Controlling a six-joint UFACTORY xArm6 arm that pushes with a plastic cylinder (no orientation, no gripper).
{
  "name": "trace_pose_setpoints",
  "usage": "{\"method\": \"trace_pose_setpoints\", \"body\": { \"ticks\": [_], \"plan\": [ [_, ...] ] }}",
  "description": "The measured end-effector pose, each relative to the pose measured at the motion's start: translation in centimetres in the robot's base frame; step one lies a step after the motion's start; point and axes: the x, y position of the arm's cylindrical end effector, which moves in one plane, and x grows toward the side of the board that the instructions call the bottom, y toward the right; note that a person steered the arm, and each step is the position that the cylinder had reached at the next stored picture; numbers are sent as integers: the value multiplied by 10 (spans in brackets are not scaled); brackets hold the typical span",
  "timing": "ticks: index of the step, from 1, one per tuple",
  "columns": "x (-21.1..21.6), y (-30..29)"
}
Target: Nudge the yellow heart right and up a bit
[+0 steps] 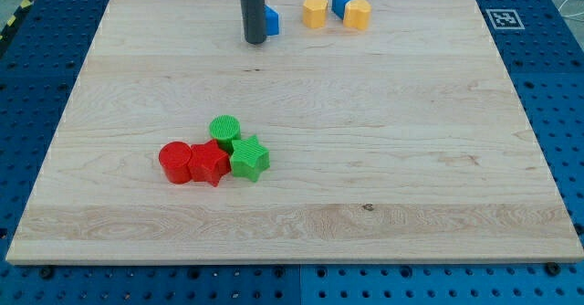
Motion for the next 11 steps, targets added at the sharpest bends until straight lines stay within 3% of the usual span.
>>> {"method": "trace_pose_setpoints", "body": {
  "ticks": [3,4,6,11],
  "plan": [
    [-33,-1],
    [12,21],
    [25,77],
    [-24,172]
  ]
}}
